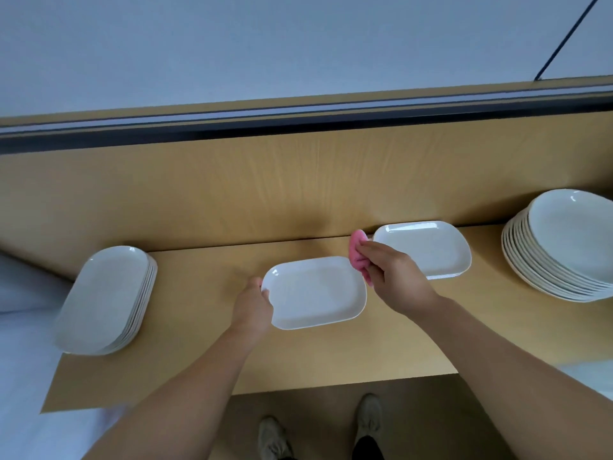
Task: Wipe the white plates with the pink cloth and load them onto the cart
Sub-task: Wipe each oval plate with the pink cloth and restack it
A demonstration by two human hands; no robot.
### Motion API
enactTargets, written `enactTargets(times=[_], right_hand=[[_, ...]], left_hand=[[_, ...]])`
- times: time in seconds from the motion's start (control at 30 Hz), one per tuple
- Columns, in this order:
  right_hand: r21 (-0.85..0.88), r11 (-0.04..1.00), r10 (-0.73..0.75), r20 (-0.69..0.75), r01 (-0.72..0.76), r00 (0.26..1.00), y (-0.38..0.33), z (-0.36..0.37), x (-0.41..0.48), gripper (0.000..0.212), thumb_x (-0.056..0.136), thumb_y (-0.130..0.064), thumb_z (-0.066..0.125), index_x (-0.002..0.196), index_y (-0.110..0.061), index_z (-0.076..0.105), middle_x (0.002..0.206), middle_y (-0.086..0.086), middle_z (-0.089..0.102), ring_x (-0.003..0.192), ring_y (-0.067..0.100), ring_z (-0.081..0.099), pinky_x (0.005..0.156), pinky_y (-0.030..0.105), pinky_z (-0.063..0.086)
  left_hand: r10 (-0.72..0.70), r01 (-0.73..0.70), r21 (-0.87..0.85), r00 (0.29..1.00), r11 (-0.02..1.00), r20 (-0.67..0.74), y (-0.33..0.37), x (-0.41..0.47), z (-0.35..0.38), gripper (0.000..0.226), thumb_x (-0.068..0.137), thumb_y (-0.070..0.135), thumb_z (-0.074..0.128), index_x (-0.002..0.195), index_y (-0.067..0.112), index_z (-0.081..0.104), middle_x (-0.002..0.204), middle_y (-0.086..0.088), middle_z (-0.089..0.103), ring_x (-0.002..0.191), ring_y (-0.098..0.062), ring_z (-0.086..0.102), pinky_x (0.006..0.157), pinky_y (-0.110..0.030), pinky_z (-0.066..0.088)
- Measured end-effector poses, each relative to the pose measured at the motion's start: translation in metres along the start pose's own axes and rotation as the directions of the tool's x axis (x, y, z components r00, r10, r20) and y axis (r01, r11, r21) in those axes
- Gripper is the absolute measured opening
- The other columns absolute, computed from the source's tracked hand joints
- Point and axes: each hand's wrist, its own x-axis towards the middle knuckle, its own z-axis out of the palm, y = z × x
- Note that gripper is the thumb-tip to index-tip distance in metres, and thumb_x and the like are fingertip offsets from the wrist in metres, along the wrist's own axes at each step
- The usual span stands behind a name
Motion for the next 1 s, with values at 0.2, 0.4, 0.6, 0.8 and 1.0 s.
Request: enactTargets(times=[0.2, 0.4, 0.6, 0.8, 1.0], right_hand=[[0.020, 1.000, -0.006, 0.073, 0.005, 0.997, -0.003, 0.036, 0.003, 0.034, 0.088, 0.017, 0.034, 0.082, -0.016, 0.038, 0.084, -0.007, 0.039, 0.071, 0.018, 0.038, 0.059, 0.035, 0.041], [-0.028, 0.999, -0.033, 0.120, 0.037, 0.992, 0.005, 0.056, 0.009, 0.035, 0.080, 0.019, 0.039, 0.080, -0.016, 0.036, 0.085, -0.012, 0.035, 0.073, 0.014, 0.033, 0.059, 0.028, 0.039], [-0.165, 0.981, -0.070, 0.182, 0.100, 0.981, 0.020, 0.084, 0.016, 0.036, 0.075, 0.021, 0.044, 0.085, -0.014, 0.044, 0.091, -0.013, 0.037, 0.078, 0.015, 0.039, 0.064, 0.028, 0.045], [-0.423, 0.905, 0.101, 0.293, 0.034, 0.951, 0.038, 0.118, 0.015, 0.044, 0.065, 0.008, 0.067, 0.104, -0.010, 0.068, 0.118, 0.012, 0.061, 0.099, 0.035, 0.063, 0.073, 0.041, 0.057], [-0.521, 0.851, 0.348, 0.461, -0.069, 0.816, 0.030, 0.135, 0.021, 0.067, 0.097, -0.012, 0.043, 0.155, -0.019, 0.010, 0.163, 0.004, -0.003, 0.150, 0.026, 0.001, 0.118, 0.046, 0.014]], left_hand=[[0.006, -0.006, 0.007, 1.000, 1.000, 0.020, -0.018, 0.003, 0.000, 0.022, 0.101, 0.016, 0.038, 0.120, 0.012, 0.050, 0.094, 0.000, 0.057, 0.082, -0.019, 0.055, 0.059, -0.028, 0.037], [0.067, -0.068, 0.034, 0.997, 0.997, 0.024, -0.022, 0.008, 0.000, 0.015, 0.099, 0.020, 0.042, 0.106, 0.017, 0.055, 0.084, 0.003, 0.059, 0.073, -0.016, 0.057, 0.057, -0.029, 0.043], [0.182, -0.223, 0.377, 0.973, 0.899, 0.141, -0.026, 0.013, -0.009, 0.033, 0.096, 0.037, 0.049, 0.120, 0.015, 0.050, 0.114, 0.000, 0.057, 0.102, -0.023, 0.058, 0.076, -0.033, 0.045], [0.210, -0.375, 0.437, 0.901, 0.818, 0.381, -0.034, 0.006, -0.022, 0.114, 0.061, 0.066, 0.075, 0.151, 0.031, 0.014, 0.142, 0.011, 0.033, 0.131, -0.012, 0.037, 0.096, -0.030, 0.041], [0.226, -0.369, 0.425, 0.909, 0.826, 0.351, -0.037, 0.008, -0.017, 0.113, 0.066, 0.059, 0.076, 0.153, 0.023, 0.014, 0.149, 0.007, 0.030, 0.138, -0.014, 0.029, 0.107, -0.029, 0.032]])
